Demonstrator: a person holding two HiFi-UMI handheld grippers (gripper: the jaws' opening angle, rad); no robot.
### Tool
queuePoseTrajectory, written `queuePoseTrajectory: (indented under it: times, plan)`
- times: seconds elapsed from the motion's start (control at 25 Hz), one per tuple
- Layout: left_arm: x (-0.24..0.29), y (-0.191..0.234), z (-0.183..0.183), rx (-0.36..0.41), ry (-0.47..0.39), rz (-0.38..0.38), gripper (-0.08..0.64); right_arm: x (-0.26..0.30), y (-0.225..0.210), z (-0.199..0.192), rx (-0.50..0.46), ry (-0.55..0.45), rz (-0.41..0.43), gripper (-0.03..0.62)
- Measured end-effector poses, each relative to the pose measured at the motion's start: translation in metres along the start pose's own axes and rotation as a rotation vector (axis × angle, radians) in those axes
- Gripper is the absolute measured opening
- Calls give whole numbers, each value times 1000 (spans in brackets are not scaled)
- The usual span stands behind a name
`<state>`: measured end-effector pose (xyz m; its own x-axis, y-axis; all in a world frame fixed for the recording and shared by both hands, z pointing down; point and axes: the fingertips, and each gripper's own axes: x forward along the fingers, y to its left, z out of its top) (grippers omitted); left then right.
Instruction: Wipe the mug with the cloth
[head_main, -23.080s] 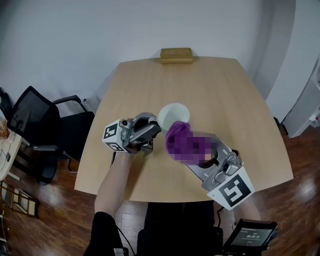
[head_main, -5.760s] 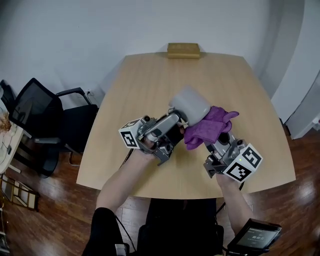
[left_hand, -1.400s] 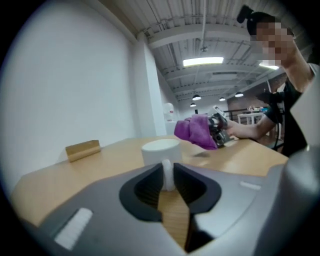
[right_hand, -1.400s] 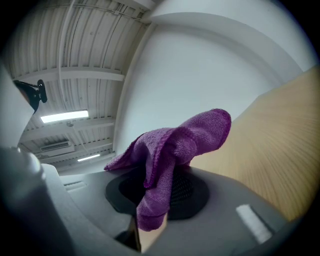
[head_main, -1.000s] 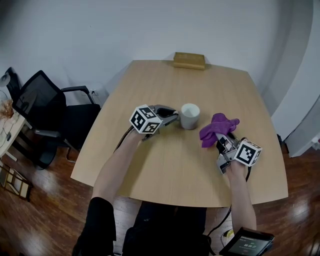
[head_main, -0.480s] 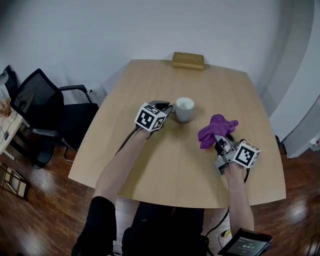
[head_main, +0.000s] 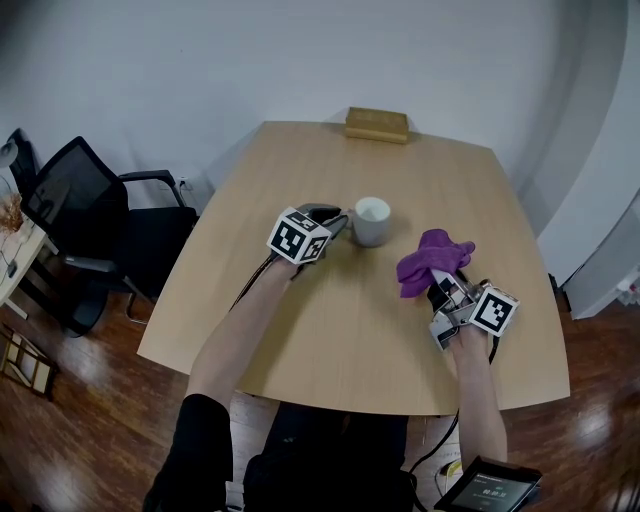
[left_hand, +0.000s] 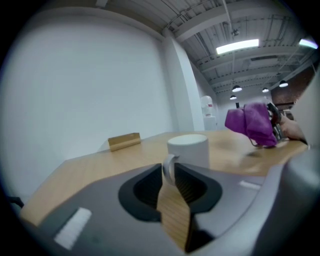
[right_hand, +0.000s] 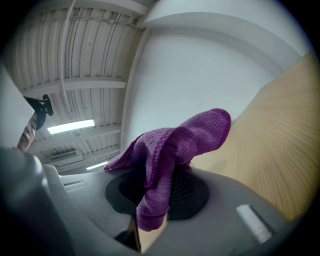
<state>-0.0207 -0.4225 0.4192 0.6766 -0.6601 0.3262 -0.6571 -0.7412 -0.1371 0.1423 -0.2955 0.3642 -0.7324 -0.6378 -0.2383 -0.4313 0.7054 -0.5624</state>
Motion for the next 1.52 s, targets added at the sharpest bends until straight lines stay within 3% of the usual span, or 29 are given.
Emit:
queuePoseTrajectory:
  times: [0.16,0.44,0.56,0.68,0.72,0.8,0.96,1.2,1.52]
  plan:
    - [-18,3,-1,-97,-61,-21,110,1,8,3,75,-36,78,80]
    - [-51,-23,6,-229,-160,-95,112,8,36,-11,59,13,175,80]
    - [-72,-52,28,-340,-275,-205,107,13,54,-18,45,39,206,80]
    - [-97,-80,52,-557,-428,-380,73,17,81,-22,12,54,238,80]
    - [-103,-86,60,-613,-464,-421,27,19,91,-22,4,63,258,80]
    - [-114,-98,72,-669,-503,-460,15,22,111,-22,-4,81,293,80]
    - [-145,-131,80,-669,-542,-504,14,8,134,-35,-11,86,276,80]
    - [-194,-162,94,-611,-612,-534,45,-8,170,-52,42,74,335,80]
    - [-244,-227,81,-601,-605,-565,69,-53,221,-81,62,75,332,80]
